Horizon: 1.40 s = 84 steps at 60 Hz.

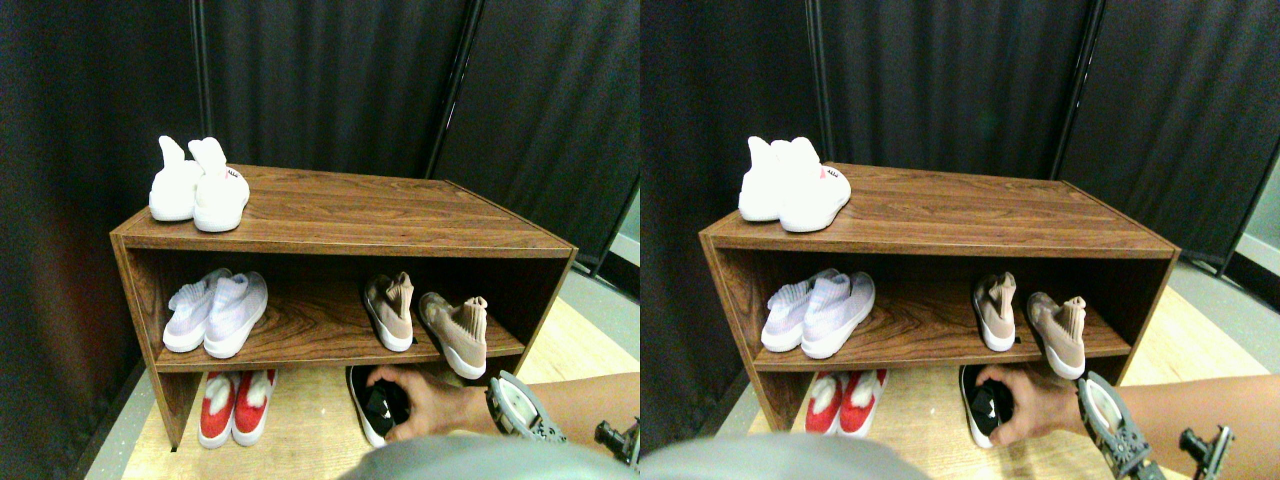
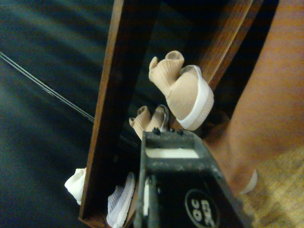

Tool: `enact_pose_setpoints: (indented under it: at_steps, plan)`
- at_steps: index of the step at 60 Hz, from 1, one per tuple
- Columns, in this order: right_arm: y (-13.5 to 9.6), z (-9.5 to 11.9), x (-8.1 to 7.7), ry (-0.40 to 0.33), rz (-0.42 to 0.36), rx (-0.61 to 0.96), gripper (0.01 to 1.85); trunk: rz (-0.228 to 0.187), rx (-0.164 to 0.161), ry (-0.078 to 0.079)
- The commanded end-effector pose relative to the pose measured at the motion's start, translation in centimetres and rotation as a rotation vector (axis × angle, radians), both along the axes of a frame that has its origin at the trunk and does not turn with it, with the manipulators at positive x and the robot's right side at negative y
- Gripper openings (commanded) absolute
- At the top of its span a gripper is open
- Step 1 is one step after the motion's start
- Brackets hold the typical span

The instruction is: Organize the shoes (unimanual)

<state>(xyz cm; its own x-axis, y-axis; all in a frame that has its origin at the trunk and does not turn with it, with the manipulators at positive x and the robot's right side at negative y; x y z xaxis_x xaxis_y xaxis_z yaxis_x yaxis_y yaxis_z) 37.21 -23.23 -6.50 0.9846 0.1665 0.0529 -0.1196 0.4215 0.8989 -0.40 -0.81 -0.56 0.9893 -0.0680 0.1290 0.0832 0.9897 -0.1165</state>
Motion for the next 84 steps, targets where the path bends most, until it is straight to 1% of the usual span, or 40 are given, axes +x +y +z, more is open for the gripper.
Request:
enact_pose_setpoints:
  at_steps: [1,17,26,42,43,45,46,47,48,49,50,51,52,53,55,56,57,59,64,73,77,80,84]
  plan:
    - [0.4,1.0,0.2,-0.055,0.007,-0.012,0.06,-0.002,-0.032,0.025]
    - [0.6,0.9,0.7,-0.06,0.015,0.001,0.06,-0.008,-0.029,0.032]
    - [0.8,0.9,1.0,-0.054,0.011,0.002,0.06,-0.009,-0.031,0.037]
    - [0.9,0.8,1.3,-0.044,-0.006,0.005,0.06,-0.011,-0.029,0.042]
    - [0.9,0.8,1.3,-0.041,-0.003,0.017,0.06,-0.014,-0.028,0.045]
    - [0.9,0.8,1.3,-0.034,-0.003,0.034,0.06,-0.014,-0.028,0.045]
    - [1.0,0.9,1.3,-0.018,-0.001,0.074,0.06,-0.014,-0.028,0.045]
    - [0.9,0.9,1.2,-0.008,0.013,0.095,0.39,-0.014,-0.028,0.045]
    - [0.9,0.9,1.2,0.002,0.025,0.097,0.77,-0.016,-0.026,0.046]
    - [0.9,0.9,1.2,0.002,0.025,0.097,0.77,-0.016,-0.026,0.046]
    - [0.8,0.9,1.2,0.004,0.029,0.068,1.26,-0.016,-0.026,0.046]
    - [0.8,0.9,1.2,0.004,0.029,0.068,1.26,-0.016,-0.026,0.046]
    - [0.8,0.8,1.2,-0.012,0.015,0.031,1.55,-0.017,-0.023,0.044]
    - [0.8,0.8,1.2,-0.012,0.015,0.031,1.55,-0.017,-0.023,0.044]
    - [0.7,0.7,1.2,-0.017,-0.006,0.019,1.77,-0.017,-0.023,0.044]
    - [0.7,0.7,1.2,-0.017,-0.014,0.021,1.8,-0.017,-0.023,0.046]
    - [0.7,0.7,1.2,-0.014,-0.038,0.027,1.82,-0.017,-0.023,0.046]
    - [0.7,0.7,1.3,-0.018,-0.047,0.027,1.83,-0.017,-0.021,0.045]
    - [0.6,0.8,1.6,-0.019,-0.07,0.055,1.8,-0.017,-0.02,0.044]
    - [0.3,0.7,2.3,-0.014,-0.074,0.061,1.74,-0.019,-0.015,0.044]
    - [0.1,0.7,2.9,0.002,-0.073,0.09,1.75,-0.02,-0.014,0.044]
    - [0.0,0.6,3.4,0.012,-0.069,0.091,1.72,-0.02,-0.014,0.044]
    - [-0.1,0.5,3.9,0.028,-0.071,0.093,1.71,-0.02,-0.013,0.043]
